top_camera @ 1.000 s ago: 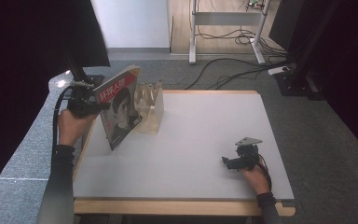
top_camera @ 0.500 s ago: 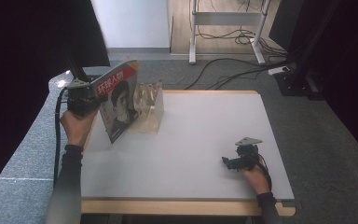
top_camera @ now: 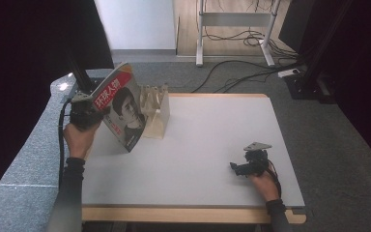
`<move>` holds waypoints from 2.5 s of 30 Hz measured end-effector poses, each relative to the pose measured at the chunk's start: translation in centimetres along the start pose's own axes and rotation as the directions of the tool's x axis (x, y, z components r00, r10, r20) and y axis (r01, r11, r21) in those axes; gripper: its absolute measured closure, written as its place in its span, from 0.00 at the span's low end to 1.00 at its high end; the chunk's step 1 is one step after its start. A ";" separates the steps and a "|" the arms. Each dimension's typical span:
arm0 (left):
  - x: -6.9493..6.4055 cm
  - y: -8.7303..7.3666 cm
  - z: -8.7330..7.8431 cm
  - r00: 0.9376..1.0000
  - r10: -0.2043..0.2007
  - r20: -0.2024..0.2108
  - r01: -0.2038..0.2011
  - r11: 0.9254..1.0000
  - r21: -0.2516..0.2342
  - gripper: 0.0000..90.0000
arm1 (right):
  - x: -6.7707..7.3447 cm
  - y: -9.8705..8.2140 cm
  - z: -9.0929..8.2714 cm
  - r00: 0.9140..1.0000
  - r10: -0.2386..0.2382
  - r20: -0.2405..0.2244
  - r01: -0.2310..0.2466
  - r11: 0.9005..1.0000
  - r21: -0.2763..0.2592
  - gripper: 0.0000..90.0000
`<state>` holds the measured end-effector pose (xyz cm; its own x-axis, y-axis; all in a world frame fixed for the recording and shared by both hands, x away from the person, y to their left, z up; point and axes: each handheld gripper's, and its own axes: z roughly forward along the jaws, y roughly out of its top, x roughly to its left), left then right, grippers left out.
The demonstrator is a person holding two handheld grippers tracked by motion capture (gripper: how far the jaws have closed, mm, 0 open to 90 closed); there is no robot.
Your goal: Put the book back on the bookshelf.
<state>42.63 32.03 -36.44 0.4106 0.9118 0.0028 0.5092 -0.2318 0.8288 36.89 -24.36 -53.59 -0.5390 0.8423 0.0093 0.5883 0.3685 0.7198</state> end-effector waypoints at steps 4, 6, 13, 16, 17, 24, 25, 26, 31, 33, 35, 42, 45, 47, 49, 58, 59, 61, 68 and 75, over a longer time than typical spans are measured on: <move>0.0 -0.3 0.3 1.000 -0.003 -0.008 0.003 1.000 -0.003 0.70 | 0.0 0.0 0.0 1.000 0.000 0.000 0.000 1.000 0.000 0.01; 0.1 -0.4 0.4 1.000 -0.015 0.005 0.015 1.000 -0.018 0.61 | 0.0 0.0 0.0 1.000 -0.001 0.000 0.001 1.000 -0.001 0.01; 0.0 -0.8 0.0 0.999 -0.035 0.014 0.036 0.997 -0.065 0.29 | 0.0 0.0 0.0 1.000 -0.001 0.000 0.001 1.000 0.000 0.01; -0.2 -1.0 -0.4 0.999 -0.032 0.013 0.033 0.997 -0.063 0.20 | 0.0 0.0 0.0 1.000 -0.001 0.000 0.001 1.000 0.000 0.01; -0.2 -1.2 -0.5 0.999 -0.031 0.025 0.032 0.998 -0.063 0.16 | 0.0 0.0 0.0 1.000 -0.001 0.000 0.001 1.000 0.000 0.01; -0.6 -2.1 -1.9 0.996 -0.044 0.075 0.048 0.997 -0.059 0.10 | 0.0 0.1 0.0 1.000 -0.001 -0.001 0.001 1.000 0.001 0.01; -0.8 -2.2 -2.1 0.997 -0.041 0.070 0.045 0.998 -0.053 0.08 | 0.0 0.1 0.0 1.000 -0.001 0.000 0.001 1.000 0.001 0.01; -1.1 -2.5 -2.5 0.998 -0.020 0.057 0.022 0.999 -0.039 0.07 | 0.0 0.1 0.0 1.000 -0.001 0.000 0.001 1.000 0.001 0.01; -1.7 -3.0 -3.1 0.998 -0.005 0.064 0.006 1.000 -0.019 0.03 | 0.0 0.1 0.0 1.000 -0.003 0.000 0.003 1.000 0.000 0.01; -2.0 -3.3 -3.4 0.998 0.006 0.065 -0.005 1.000 -0.011 0.02 | 0.0 0.1 0.0 1.000 -0.003 0.000 0.003 1.000 0.000 0.01; -2.3 -3.6 -3.9 0.997 0.016 0.072 -0.015 1.000 -0.011 0.01 | 0.0 0.1 0.0 1.000 -0.003 0.000 0.003 1.000 0.000 0.01; -4.1 -4.5 -5.4 0.992 0.055 0.114 -0.050 0.998 -0.044 0.01 | 0.0 0.1 0.0 1.000 -0.005 0.001 0.005 1.000 0.000 0.01; -5.2 -4.7 -5.4 0.986 0.081 0.146 -0.076 0.996 -0.036 0.01 | 0.0 0.1 0.0 1.000 -0.003 0.001 0.003 1.000 0.001 0.01; -5.9 -4.9 -5.4 0.982 0.094 0.162 -0.089 0.995 -0.039 0.01 | 0.0 0.1 0.0 1.000 -0.003 0.001 0.003 1.000 0.001 0.01; -6.5 -5.0 -5.1 0.977 0.093 0.191 -0.087 0.995 -0.042 0.01 | 0.0 0.1 0.0 1.000 -0.003 0.001 0.003 1.000 0.000 0.01; -9.5 -5.7 -2.4 0.954 0.133 0.269 -0.129 0.991 -0.030 0.01 | 0.0 0.1 0.0 1.000 -0.003 0.001 0.003 1.000 0.000 0.01; -9.9 -5.8 -2.1 0.951 0.141 0.274 -0.137 0.990 -0.032 0.01 | 0.0 0.1 0.0 1.000 -0.003 0.001 0.003 1.000 0.000 0.01; -10.6 -6.1 -1.3 0.944 0.148 0.294 -0.147 0.989 -0.027 0.01 | 0.0 0.1 0.0 1.000 -0.003 0.001 0.003 1.000 0.000 0.01; -12.9 -7.3 1.6 0.919 0.166 0.357 -0.171 0.985 -0.018 0.00 | 0.0 0.1 0.0 1.000 -0.003 0.001 0.003 1.000 0.000 0.01; -14.2 -8.8 3.9 0.906 0.172 0.386 -0.184 0.983 -0.005 0.00 | 0.0 0.1 0.0 1.000 -0.003 0.000 0.003 1.000 0.000 0.01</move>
<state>35.22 19.80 -45.96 0.7517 0.6557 -0.0713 0.4210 -0.3937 0.8172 36.95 -24.32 -53.55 -0.5408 0.8411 0.0070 0.5868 0.3713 0.7196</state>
